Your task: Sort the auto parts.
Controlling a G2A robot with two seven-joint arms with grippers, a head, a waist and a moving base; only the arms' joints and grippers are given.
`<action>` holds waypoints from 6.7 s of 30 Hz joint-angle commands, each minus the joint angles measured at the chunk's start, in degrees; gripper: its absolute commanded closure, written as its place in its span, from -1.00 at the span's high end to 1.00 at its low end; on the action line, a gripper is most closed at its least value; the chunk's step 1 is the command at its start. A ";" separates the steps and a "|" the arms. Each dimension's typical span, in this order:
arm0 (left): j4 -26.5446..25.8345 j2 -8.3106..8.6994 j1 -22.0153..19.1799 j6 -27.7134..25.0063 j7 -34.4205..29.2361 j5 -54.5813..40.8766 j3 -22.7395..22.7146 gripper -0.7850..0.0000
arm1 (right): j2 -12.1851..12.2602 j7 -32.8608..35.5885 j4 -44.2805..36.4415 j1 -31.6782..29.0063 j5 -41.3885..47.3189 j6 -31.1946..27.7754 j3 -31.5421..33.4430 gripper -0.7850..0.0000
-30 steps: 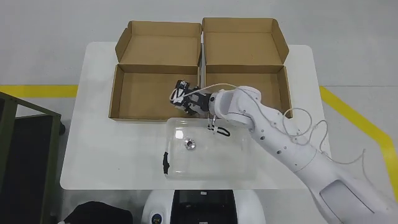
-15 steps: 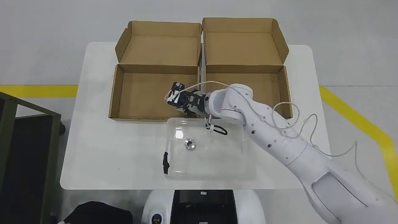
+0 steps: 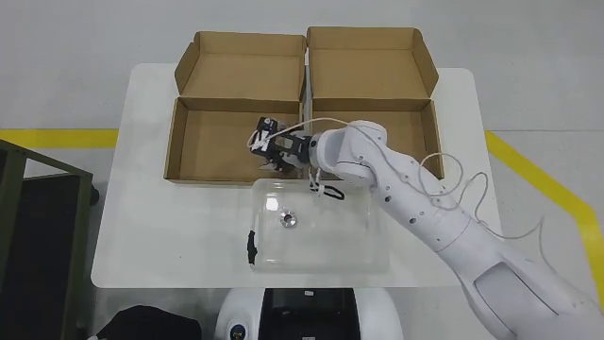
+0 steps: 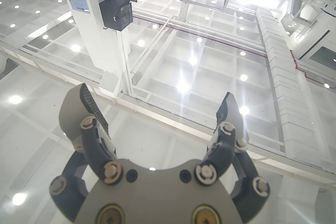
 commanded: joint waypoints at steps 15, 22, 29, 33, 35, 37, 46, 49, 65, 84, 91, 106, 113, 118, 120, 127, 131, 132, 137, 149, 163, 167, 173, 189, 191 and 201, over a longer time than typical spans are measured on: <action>0.00 0.00 0.00 0.00 0.00 0.00 0.00 1.00 | 6.31 4.55 -27.37 -20.19 -7.36 -10.11 10.54 0.74; 0.00 0.00 0.00 0.00 0.00 0.00 0.00 1.00 | 8.14 4.51 -31.73 -28.42 -13.01 -12.99 11.70 0.45; 0.00 0.00 0.00 0.00 0.00 0.00 0.00 1.00 | 8.69 1.24 -29.61 -30.63 -16.57 -13.54 11.63 0.41; 0.00 0.00 0.00 0.00 0.00 0.00 0.00 1.00 | 8.66 -0.01 -27.31 -30.29 -18.37 -12.92 11.21 0.40; 0.00 0.00 0.00 0.00 0.00 0.00 0.00 1.00 | 8.58 -0.36 -26.03 -29.99 -19.08 -12.61 10.79 0.40; 0.00 0.00 0.00 0.00 0.00 0.00 0.00 1.00 | 8.46 -1.20 -24.90 -29.73 -19.32 -12.40 10.30 0.38; 0.00 0.00 0.00 0.00 0.00 0.00 0.00 1.00 | 7.87 -4.19 -19.36 -28.65 -20.46 -10.72 8.48 0.12; 0.00 0.00 0.00 0.00 0.00 0.00 0.00 1.00 | 7.70 -4.66 -18.19 -28.34 -20.50 -10.47 8.05 -0.08; 0.00 0.00 0.00 0.00 0.00 0.00 0.00 1.00 | 8.21 -5.13 -24.63 -29.52 -17.58 -11.89 10.36 -1.00; 0.00 0.00 0.00 0.00 0.00 0.00 0.00 1.00 | 9.80 -20.17 -39.17 -35.43 -7.16 -7.26 22.56 -1.00; 0.00 0.00 0.00 0.00 0.00 0.00 0.00 1.00 | 10.29 -26.45 -40.62 -36.90 -3.14 -6.58 28.63 -1.00; 0.00 0.00 0.00 0.00 0.00 0.00 0.00 1.00 | 10.92 -34.20 -40.67 -40.36 2.28 -7.99 35.38 -1.00; 0.00 0.00 0.00 0.00 0.00 0.00 0.00 1.00 | 10.50 -31.99 -38.16 -38.22 0.30 -7.51 30.89 -1.00; 0.00 0.00 0.00 0.00 0.00 0.00 0.00 1.00 | 9.73 -28.48 -34.88 -34.72 -2.40 -5.98 25.20 -1.00; 0.00 0.00 0.00 0.00 0.00 0.00 0.00 1.00 | 9.34 -26.83 -33.25 -33.04 -3.78 -5.39 22.67 -1.00; 0.00 0.00 0.00 0.00 0.00 0.00 0.00 1.00 | 7.48 -21.92 -26.56 -26.73 -6.62 -2.31 14.50 -1.00; 0.00 0.00 0.00 0.00 0.00 0.00 0.00 1.00 | 6.30 -19.59 -23.24 -22.66 -7.86 -0.68 11.13 -1.00; 0.00 0.00 0.00 0.00 0.00 0.00 0.00 1.00 | 5.97 -18.95 -22.35 -21.63 -8.11 -0.29 10.27 -1.00; 0.00 0.00 0.00 0.00 0.00 0.00 0.00 1.00 | 4.17 -15.40 -18.00 -16.48 -9.35 2.20 6.21 -1.00; 0.00 0.00 0.00 0.00 0.00 0.00 0.00 1.00 | -1.56 -8.61 -6.74 -5.08 -9.15 4.99 -3.80 -1.00; 0.00 0.00 0.00 0.00 0.00 0.00 0.00 1.00 | -9.46 -5.14 9.09 4.89 -5.02 4.78 -11.26 -1.00; 0.00 0.00 0.00 0.00 0.00 0.00 0.00 1.00 | -11.30 -4.76 13.39 6.41 -4.48 4.59 -12.31 -1.00; 0.00 0.00 0.00 0.00 0.00 0.00 0.00 1.00 | -13.45 -4.27 17.27 7.92 -4.89 4.07 -13.37 -0.97; 0.00 0.00 0.00 0.00 0.00 0.00 0.00 1.00 | -16.97 -3.08 22.82 9.30 -6.77 2.21 -13.70 -0.32; 0.00 0.00 0.00 0.00 0.00 0.00 0.00 1.00 | -17.21 -3.23 23.32 9.34 -7.00 1.97 -13.49 -0.29; 0.00 0.00 0.00 0.00 0.00 0.00 0.00 1.00 | -16.22 -4.27 18.27 8.18 -8.53 1.83 -9.19 -0.10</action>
